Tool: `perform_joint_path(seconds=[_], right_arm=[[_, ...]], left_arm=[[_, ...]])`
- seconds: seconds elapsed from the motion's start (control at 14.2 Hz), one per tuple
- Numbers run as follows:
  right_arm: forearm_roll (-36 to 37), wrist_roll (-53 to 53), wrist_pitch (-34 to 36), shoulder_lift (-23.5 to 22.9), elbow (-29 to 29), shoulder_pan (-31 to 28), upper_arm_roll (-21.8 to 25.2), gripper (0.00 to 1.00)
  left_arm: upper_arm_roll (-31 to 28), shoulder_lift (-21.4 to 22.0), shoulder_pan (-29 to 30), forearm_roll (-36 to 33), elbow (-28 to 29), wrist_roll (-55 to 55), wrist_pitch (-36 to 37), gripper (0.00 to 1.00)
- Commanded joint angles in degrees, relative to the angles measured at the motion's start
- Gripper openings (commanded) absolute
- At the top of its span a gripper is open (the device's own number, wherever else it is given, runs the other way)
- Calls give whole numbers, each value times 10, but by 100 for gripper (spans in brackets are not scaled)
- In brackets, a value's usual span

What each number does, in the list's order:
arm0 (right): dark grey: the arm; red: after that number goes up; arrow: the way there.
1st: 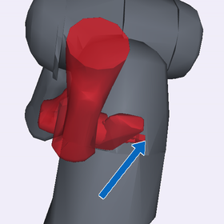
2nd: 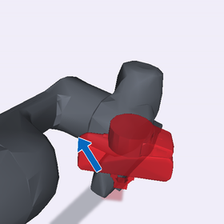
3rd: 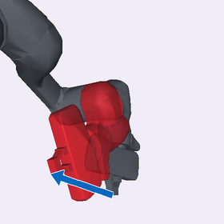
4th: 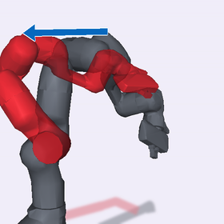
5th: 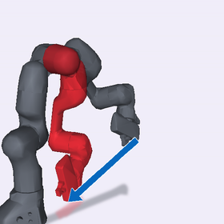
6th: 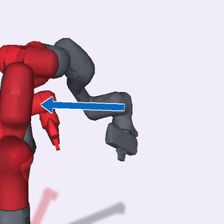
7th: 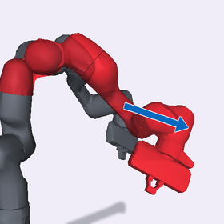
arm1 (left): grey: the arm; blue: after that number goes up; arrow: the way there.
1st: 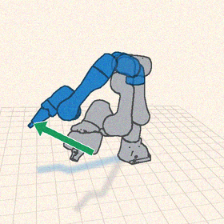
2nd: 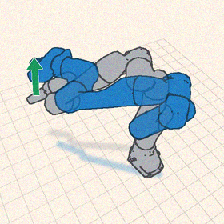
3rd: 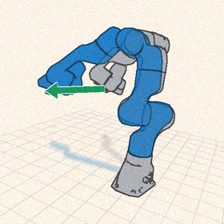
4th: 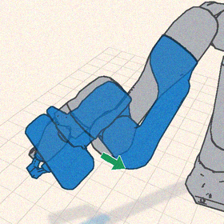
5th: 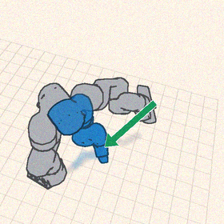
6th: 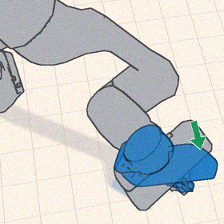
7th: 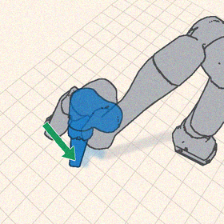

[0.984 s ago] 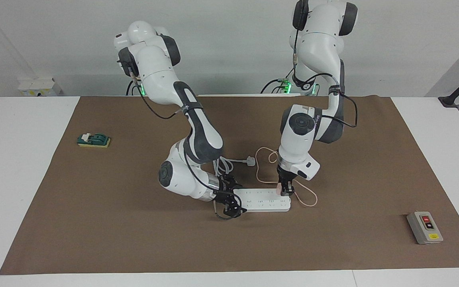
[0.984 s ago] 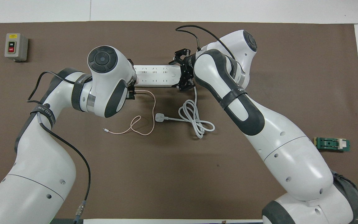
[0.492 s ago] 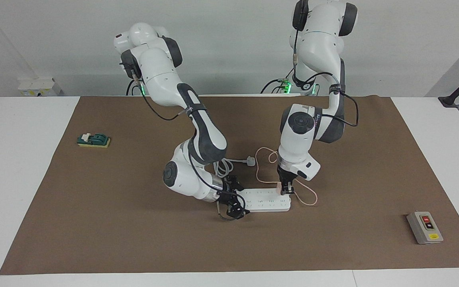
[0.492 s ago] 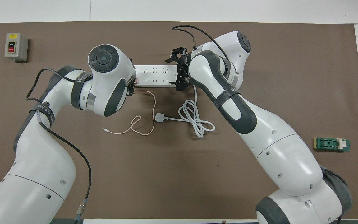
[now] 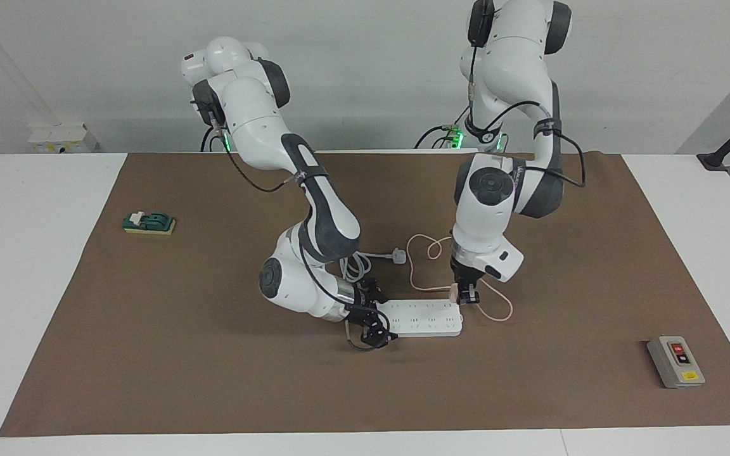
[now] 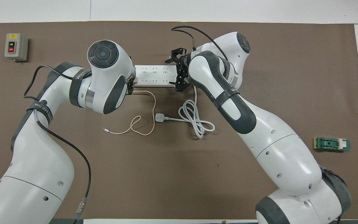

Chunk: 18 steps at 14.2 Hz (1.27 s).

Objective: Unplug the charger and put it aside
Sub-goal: 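Pull the pink charger out with the left gripper while the right gripper lifts away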

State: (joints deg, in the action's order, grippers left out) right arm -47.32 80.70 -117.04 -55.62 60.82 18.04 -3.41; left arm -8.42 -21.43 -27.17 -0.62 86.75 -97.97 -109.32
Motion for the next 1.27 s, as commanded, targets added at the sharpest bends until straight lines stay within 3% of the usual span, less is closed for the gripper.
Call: perform_joint_path(seconds=[0.0, 0.28, 0.49, 0.63, 0.98, 1.2], right_arm=[[-5, -2, -8, -18, -25, 3, -9, 100], [-4, -2, -6, -18, -25, 0, -8, 100], [3, 0, 15, -6, -25, -5, 5, 100], [25, -2, 46, 30, -25, -5, 34, 100], [148, -41, 130, 115, -20, -36, 36, 100], [254, -218, 233, 187, 2, -71, 38, 100]], left_arm=[[2, 51, 33, -1, 13, 94, 59, 0], [3, 104, 92, 4, 19, 264, 139, 0], [3, 143, 158, 4, 23, 462, 201, 0], [2, 153, 189, 4, 24, 548, 219, 0], [2, 166, 227, 4, 23, 753, 244, 0], [2, 174, 226, 4, 25, 1001, 257, 0]])
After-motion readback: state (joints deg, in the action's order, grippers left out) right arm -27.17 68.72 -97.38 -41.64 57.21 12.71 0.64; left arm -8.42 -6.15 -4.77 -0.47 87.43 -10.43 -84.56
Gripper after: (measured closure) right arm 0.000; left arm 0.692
